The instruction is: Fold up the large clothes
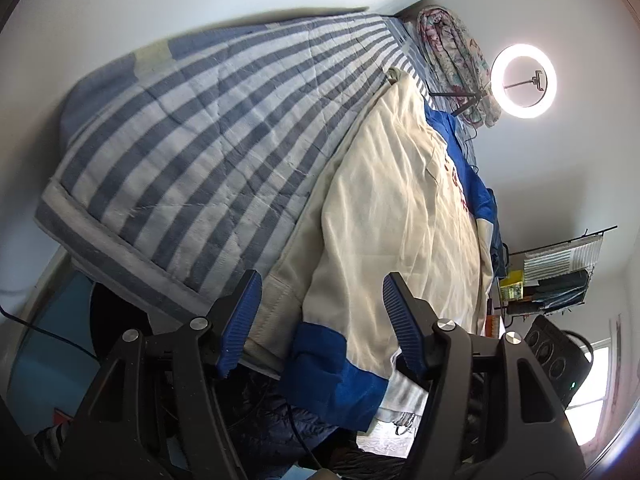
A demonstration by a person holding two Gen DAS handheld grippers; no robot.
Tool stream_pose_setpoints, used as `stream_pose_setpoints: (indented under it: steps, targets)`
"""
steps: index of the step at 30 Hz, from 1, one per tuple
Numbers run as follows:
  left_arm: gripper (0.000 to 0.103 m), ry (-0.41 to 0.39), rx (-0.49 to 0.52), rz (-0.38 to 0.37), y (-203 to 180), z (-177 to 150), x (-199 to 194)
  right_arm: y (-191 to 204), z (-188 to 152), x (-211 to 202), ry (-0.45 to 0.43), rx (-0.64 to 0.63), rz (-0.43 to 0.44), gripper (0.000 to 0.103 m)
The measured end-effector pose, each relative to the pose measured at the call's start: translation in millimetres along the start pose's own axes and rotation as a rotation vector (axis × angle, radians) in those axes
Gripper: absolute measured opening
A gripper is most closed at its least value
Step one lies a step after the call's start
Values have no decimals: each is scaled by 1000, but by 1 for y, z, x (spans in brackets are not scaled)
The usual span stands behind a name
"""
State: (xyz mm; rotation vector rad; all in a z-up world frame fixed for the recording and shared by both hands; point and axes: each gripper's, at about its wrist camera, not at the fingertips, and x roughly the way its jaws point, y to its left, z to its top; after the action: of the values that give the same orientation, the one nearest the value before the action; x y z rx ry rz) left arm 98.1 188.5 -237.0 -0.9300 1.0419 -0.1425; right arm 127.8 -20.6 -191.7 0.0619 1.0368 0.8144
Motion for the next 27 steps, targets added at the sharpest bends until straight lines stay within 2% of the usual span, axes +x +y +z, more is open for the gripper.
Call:
stream_pose_setpoints:
  steps: [5,9,15,18,20,22,24,26,27]
  targets:
    - [69,25,-23,14,4,4,13,-7,-5,-20,-20,57,27,31]
    - [69,16,-50,22,11,4,15,-2,-12,-14,13,51,55,27]
    - [69,37,44,41,-1,-3,17,-14,-13,3,47,68,41,25]
    - [69,39,87,79,-8,-10,17,-21,-10,2,54,75,43,23]
    - [68,36,163,148,-17,-17,19,-25,-7,-3,40,84,48,23]
    - [59,37,221,217,-22,-21,24,-28,-6,-7,22,94,46,23]
    - [36,27,239,260,-23,-23,27,-30,-4,-11,5,100,36,23]
    - [23,23,213,235,-19,-21,25,-31,-2,-14,-10,104,31,23]
    - [21,17,197,215,-19,-20,22,-31,0,-15,-17,106,30,23]
